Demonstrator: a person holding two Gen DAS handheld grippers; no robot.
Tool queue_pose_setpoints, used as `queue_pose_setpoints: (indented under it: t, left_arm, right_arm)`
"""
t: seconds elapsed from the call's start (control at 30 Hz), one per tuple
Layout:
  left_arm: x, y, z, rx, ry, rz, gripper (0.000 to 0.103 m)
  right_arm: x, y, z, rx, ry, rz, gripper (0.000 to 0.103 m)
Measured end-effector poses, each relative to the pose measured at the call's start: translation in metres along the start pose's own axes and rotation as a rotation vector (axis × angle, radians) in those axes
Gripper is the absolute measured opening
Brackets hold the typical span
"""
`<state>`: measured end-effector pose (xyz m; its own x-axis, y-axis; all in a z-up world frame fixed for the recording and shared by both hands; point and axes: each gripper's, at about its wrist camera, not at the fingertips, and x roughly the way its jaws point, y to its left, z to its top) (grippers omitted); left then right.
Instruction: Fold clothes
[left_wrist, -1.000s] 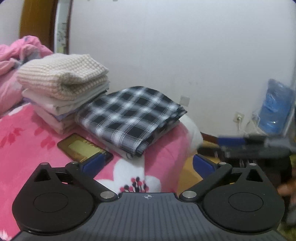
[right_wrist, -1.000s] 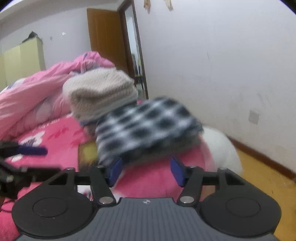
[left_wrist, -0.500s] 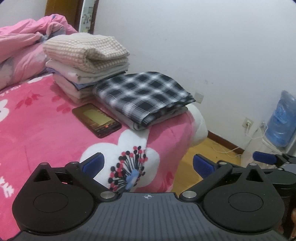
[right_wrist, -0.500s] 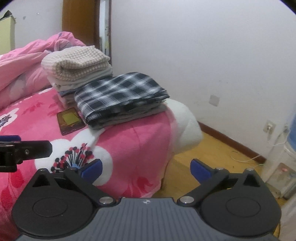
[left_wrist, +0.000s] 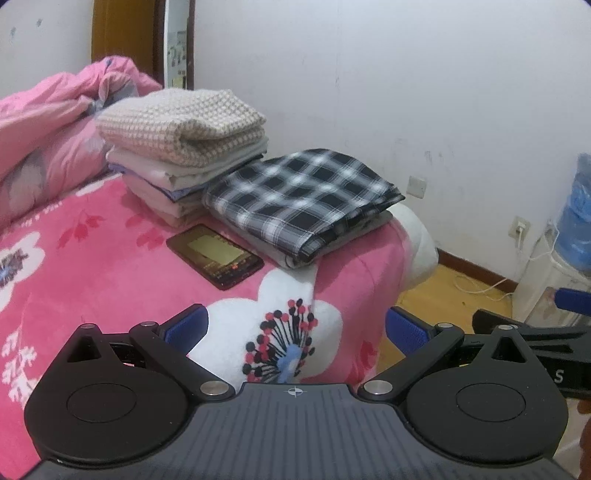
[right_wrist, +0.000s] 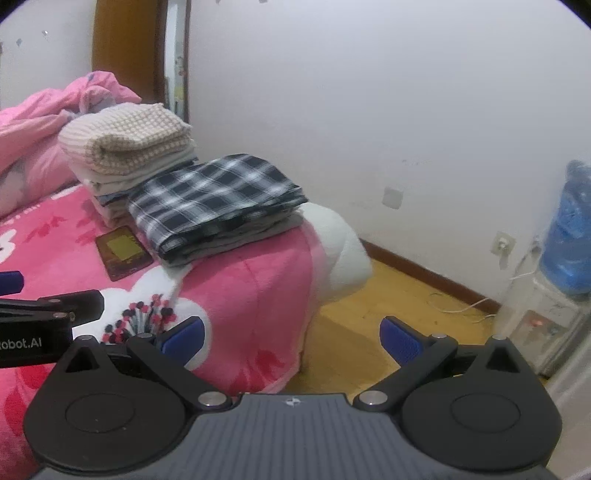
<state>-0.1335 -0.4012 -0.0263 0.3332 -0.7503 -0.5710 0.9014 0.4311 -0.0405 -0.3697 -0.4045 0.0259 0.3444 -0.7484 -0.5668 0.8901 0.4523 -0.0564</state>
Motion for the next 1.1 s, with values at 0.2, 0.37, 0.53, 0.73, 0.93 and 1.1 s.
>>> queue_pose_setpoints:
  t: [0.2, 0.37, 0.53, 0.73, 0.93, 1.1]
  left_arm:
    - [0.0, 0.001, 0.003, -0.052, 0.038, -0.016, 0.103]
    - [-0.005, -0.001, 0.005, -0.057, 0.034, -0.018, 0.103]
    - [-0.008, -0.003, 0.005, -0.046, 0.037, -0.017, 0.103]
    - [-0.008, -0.004, 0.004, -0.041, 0.041, -0.013, 0.103]
    - [-0.01, -0.002, 0.004, -0.053, 0.043, -0.013, 0.103]
    - [-0.01, -0.001, 0.003, -0.059, 0.048, -0.014, 0.103]
  right_arm:
    - [-0.004, -0.001, 0.004, -0.016, 0.026, -0.059, 0.103]
    - [-0.007, -0.006, 0.006, -0.006, 0.028, -0.068, 0.103]
    - [-0.011, -0.005, 0.006, -0.019, 0.011, -0.077, 0.103]
    - [-0.012, 0.001, 0.005, -0.071, -0.001, -0.085, 0.103]
    - [-0.013, 0.002, 0.006, -0.078, -0.002, -0.086, 0.103]
    - [-0.015, 0.002, 0.006, -0.075, -0.004, -0.086, 0.103]
